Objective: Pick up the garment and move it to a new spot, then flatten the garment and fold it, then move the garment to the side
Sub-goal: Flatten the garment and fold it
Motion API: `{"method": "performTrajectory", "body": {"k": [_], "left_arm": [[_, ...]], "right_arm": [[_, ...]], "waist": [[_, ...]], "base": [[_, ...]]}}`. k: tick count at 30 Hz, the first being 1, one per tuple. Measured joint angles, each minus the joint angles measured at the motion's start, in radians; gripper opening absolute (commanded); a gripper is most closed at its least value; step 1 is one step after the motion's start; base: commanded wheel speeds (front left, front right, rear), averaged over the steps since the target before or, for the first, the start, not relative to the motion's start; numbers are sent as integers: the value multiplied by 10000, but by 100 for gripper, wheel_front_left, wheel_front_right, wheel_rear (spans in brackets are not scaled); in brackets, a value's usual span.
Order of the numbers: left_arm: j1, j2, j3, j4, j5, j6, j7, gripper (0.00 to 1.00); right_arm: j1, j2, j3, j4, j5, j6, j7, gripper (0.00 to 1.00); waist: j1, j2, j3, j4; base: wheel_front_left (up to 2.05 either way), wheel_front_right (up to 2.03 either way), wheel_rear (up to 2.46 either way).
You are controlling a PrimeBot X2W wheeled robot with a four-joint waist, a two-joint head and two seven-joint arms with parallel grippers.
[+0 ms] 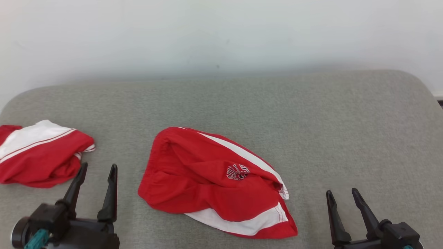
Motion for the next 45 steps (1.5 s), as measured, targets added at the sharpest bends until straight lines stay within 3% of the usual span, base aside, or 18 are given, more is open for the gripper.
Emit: {"method": "performTrajectory", "body": {"k": [10, 20, 30, 37, 38, 39, 40, 45], "left_arm": [[1628, -702, 1020, -1018, 869, -165, 0, 100], [1714, -1028, 1231, -1097, 1233, -343, -2, 100], [1239, -1344, 750, -941, 1273, -403, -2, 100], [965, -1369, 280, -840, 1162, -420, -2, 100], [949, -1363, 282, -834, 1147, -420, 0, 100], [948, -1361, 303, -825, 1126, -420, -2, 100], [949, -1356, 322, -819, 1104, -420, -2, 100], [996, -1371, 506, -777, 1081, -420, -2, 100]], "right_arm": [[121, -313, 322, -12, 86, 0, 0, 100], [85, -765, 1032, 366, 165, 0, 2, 100], [-1358, -1455, 3193, 2040, 458, 0, 0, 100], [-2099, -1645, 3956, 3417, 826, 0, 4, 100], [-2152, -1645, 3990, 3438, 917, 0, 2, 73], [-2202, -1647, 4015, 3436, 1005, 0, 0, 8], [-2223, -1653, 4038, 3415, 1057, 0, 0, 0], [-2096, -1661, 3831, 3001, 1143, 0, 0, 0]], "waist": [[0, 0, -415, 516], [1, 0, -401, 573], [3, 0, 0, 890], [3, 1, 368, 1408], [4, 1, 414, 1483], [3, 1, 458, 1547], [3, 0, 502, 1599], [4, 0, 578, 1635]], "base": [[0, 0, 0], [0, 0, 0], [0, 0, 0], [0, 0, 0], [0, 0, 0], [0, 0, 0], [0, 0, 0], [0, 0, 0]]}}
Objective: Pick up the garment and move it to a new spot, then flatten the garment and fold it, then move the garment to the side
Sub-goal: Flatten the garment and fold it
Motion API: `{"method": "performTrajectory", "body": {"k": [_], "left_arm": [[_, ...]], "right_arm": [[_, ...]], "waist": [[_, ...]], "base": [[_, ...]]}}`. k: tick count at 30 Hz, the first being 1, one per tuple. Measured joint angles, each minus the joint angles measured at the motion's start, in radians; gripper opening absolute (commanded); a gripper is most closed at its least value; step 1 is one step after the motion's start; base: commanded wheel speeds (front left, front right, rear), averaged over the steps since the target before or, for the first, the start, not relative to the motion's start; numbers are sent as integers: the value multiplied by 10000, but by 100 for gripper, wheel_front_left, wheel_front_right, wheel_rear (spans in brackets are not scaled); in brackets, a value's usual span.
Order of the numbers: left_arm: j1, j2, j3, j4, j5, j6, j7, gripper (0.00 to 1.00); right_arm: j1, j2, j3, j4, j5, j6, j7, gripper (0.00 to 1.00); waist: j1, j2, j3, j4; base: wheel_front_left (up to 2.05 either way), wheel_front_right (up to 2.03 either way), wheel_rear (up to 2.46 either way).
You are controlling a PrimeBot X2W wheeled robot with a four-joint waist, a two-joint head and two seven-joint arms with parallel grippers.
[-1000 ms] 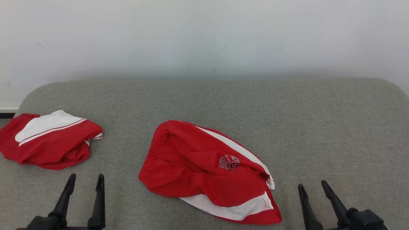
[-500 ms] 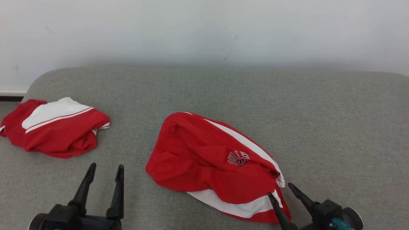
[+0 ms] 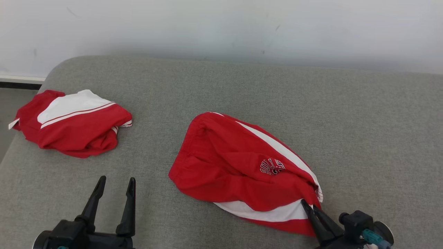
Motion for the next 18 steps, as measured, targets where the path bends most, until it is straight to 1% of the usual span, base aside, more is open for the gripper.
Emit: {"method": "performTrajectory", "body": {"k": [4, 8, 11, 12, 15, 16, 17, 18], "left_arm": [[79, -46, 17, 25, 0, 0, 0, 100], [81, -77, -50, 56, -4, 0, 0, 100], [82, -86, -127, 119, -31, 0, 0, 100], [82, -92, -171, 159, -52, 0, 0, 100], [93, -92, -198, 213, -71, 0, 0, 100], [106, -92, -201, 226, -73, 0, 0, 100], [121, -90, -184, 240, -75, 0, 0, 100], [146, -84, -165, 251, -77, 0, 0, 100]], "right_arm": [[317, -8, -725, -677, 109, 0, 4, 0], [822, -278, -1590, -1310, 280, 0, 0, 0], [1350, -529, -2207, -1476, 470, 0, 2, 0], [1624, -702, -2589, -1438, 621, 0, 0, 0], [1888, -771, -2777, -1104, 800, 0, 2, 0], [1903, -761, -2801, -1099, 773, 0, 6, 23], [1868, -736, -2830, -1151, 761, 0, 6, 100], [1818, -696, -2842, -1218, 759, 0, 4, 100]], "waist": [[0, 0, -91, -220], [-1, 0, -200, -490], [-1, 0, -265, -648], [-1, 0, -293, -720], [-2, 0, -318, -786], [-2, 1, -329, -805], [-2, 0, -345, -825], [-2, 0, -370, -847]], "base": [[0, 0, 0], [0, 0, 0], [0, 0, 0], [0, 0, 0], [0, 0, 0], [0, 0, 0], [0, 0, 0], [0, 0, 0]]}}
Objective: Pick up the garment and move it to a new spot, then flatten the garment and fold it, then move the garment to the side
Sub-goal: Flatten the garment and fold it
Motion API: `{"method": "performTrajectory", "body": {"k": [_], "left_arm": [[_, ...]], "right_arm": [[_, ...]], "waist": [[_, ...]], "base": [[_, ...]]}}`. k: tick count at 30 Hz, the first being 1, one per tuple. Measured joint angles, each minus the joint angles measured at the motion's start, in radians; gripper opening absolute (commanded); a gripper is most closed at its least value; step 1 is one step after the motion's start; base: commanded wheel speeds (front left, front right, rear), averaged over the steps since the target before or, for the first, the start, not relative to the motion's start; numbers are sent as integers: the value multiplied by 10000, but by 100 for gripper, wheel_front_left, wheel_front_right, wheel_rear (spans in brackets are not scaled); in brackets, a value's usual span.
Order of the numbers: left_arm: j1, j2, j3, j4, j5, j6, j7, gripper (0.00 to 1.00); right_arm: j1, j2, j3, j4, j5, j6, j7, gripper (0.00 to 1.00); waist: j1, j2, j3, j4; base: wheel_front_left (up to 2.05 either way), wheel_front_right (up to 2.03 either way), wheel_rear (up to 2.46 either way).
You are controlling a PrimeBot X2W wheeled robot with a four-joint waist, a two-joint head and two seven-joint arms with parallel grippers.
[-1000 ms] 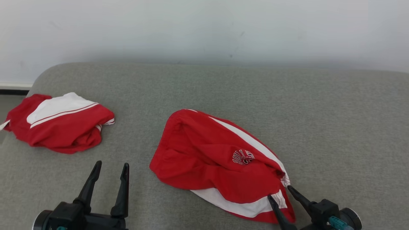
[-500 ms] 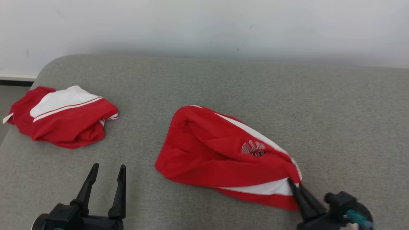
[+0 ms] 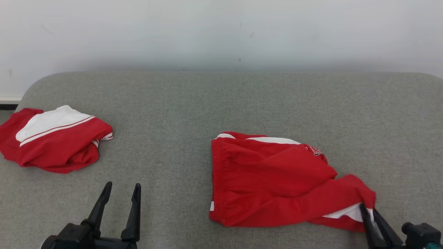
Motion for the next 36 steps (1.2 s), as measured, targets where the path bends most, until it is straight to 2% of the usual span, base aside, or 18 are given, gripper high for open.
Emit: {"method": "performTrajectory", "body": {"k": [9, 16, 21, 25, 29, 36], "left_arm": [[210, 67, 13, 86, -15, 0, 0, 100], [330, 50, 15, 58, -23, 0, 0, 100], [400, 50, 12, 63, -23, 0, 0, 100], [488, 100, -86, 138, -23, 2, 0, 100], [434, 360, -861, 487, -105, 0, 0, 100], [-276, 876, -2778, 1776, -579, 0, 2, 100]], "right_arm": [[172, 259, 247, -1582, -263, 0, -2, 100], [468, 892, -418, -2842, -865, 0, -4, 100], [833, 1446, -717, -3235, -1241, 0, -4, 100], [927, 1588, -686, -3229, -1329, 0, -4, 100], [884, 1616, -535, -3175, -1354, 0, -4, 100], [523, 1538, -205, -3058, -1319, 0, -4, 100]], "waist": [[0, -1, -415, -184], [0, 0, -628, -341], [0, -1, -696, -387], [-1, -1, -706, -425], [0, -1, -670, -528], [0, -1, -490, -904]], "base": [[0, 0, 0], [0, 0, 0], [0, 0, 0], [0, 0, 0], [0, 0, 0], [0, 0, 0]]}}
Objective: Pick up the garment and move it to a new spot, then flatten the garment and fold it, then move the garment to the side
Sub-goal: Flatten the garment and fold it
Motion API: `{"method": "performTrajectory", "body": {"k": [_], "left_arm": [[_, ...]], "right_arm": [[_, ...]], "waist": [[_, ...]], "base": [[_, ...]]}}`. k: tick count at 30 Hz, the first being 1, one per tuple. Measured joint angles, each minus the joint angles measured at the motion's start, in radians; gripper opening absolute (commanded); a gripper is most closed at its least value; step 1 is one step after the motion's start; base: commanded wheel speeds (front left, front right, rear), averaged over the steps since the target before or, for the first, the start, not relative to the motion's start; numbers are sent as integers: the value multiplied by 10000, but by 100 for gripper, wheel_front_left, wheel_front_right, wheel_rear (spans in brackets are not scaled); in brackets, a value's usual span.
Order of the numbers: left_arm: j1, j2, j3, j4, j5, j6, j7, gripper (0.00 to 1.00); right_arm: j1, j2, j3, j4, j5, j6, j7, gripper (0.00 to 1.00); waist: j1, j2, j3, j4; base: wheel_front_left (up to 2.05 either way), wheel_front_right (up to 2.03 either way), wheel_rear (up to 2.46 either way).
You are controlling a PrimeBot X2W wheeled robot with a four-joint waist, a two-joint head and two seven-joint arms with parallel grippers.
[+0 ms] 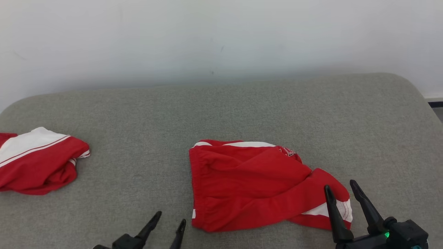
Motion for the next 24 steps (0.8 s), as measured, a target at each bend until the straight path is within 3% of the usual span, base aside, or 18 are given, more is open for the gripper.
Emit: {"method": "performTrajectory", "body": {"k": [8, 20, 22, 24], "left_arm": [[-1031, 265, -1914, 1438, -581, 0, 0, 100], [-2134, 255, -2665, 2765, -1292, 0, -2, 100], [-2230, 186, -2794, 2738, -1377, 0, 0, 0], [-2305, 153, -2911, 2608, -1448, 0, 0, 0]], "right_arm": [[-154, -19, 12, 69, 17, 0, 0, 100], [-485, 6, -2, 50, -17, 0, 0, 100], [-489, 15, -6, 44, -36, 0, 0, 100], [-485, 35, -44, 19, -69, 0, 0, 100]], "waist": [[2, 0, 417, -482], [2, 0, 999, -900], [3, 1, 1013, -908], [2, 1, 996, -878]], "base": [[0, 0, 0], [0, 0, 0], [0, 0, 0], [0, 0, 0]]}}
